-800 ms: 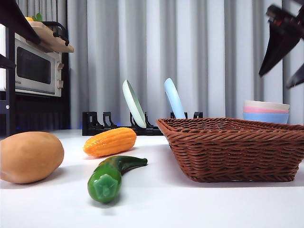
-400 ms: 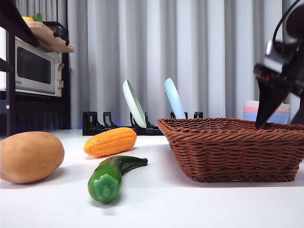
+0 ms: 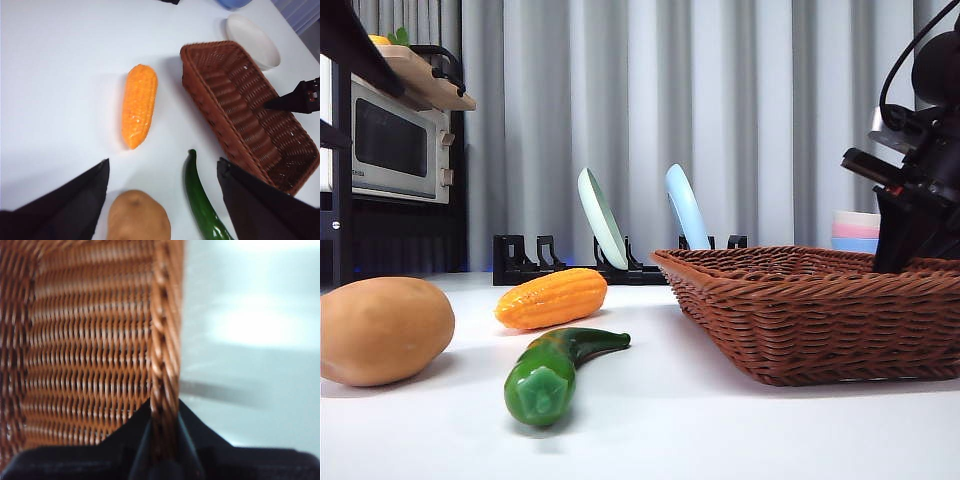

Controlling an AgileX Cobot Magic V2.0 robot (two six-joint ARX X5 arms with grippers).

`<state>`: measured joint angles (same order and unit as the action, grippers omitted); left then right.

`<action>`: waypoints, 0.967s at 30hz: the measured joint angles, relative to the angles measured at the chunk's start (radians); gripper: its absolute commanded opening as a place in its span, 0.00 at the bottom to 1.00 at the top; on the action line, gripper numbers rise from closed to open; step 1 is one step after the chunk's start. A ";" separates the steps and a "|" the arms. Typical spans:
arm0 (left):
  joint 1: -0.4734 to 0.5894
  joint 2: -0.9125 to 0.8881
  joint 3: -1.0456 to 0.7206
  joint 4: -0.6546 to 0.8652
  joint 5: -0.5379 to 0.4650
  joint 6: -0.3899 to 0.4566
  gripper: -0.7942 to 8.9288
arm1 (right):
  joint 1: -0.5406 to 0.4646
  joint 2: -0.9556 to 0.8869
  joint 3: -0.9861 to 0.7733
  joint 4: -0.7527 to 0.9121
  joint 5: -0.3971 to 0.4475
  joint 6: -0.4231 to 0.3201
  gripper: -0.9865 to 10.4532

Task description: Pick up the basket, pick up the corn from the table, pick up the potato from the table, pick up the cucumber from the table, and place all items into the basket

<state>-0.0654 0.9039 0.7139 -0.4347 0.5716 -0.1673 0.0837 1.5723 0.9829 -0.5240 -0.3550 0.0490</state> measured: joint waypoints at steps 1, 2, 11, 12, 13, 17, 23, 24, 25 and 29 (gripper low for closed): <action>-0.005 0.002 0.001 0.003 0.000 0.000 0.45 | 0.000 -0.008 0.000 -0.006 0.000 0.010 0.07; -0.012 0.006 0.005 0.002 0.000 0.000 0.48 | 0.000 -0.020 0.000 -0.008 0.003 0.018 0.07; -0.107 0.171 0.193 -0.001 -0.054 0.084 0.48 | -0.001 -0.230 0.000 -0.021 0.023 0.035 0.07; -0.121 0.196 0.217 -0.007 -0.068 0.101 0.48 | -0.001 -0.252 0.000 -0.024 0.023 0.036 0.07; -0.135 0.223 0.241 -0.012 -0.085 0.117 0.48 | -0.002 -0.273 0.000 -0.027 0.023 0.037 0.07; -0.200 0.370 0.372 -0.074 -0.177 0.170 0.48 | -0.003 -0.371 0.000 -0.051 0.023 0.038 0.07; -0.273 0.599 0.542 -0.108 -0.283 0.220 0.54 | -0.003 -0.476 0.000 -0.094 0.023 0.037 0.07; -0.281 0.632 0.560 -0.113 -0.301 0.224 0.54 | -0.003 -0.489 0.000 -0.100 0.023 0.037 0.07; -0.290 0.669 0.578 -0.115 -0.309 0.228 0.54 | -0.003 -0.502 0.000 -0.106 0.023 0.037 0.07; -0.311 0.788 0.608 -0.113 -0.335 0.235 0.54 | -0.003 -0.541 0.000 -0.115 0.023 0.037 0.07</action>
<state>-0.3767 1.6917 1.3224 -0.5472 0.2367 0.0681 0.0807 1.0313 0.9829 -0.6392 -0.3321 0.0860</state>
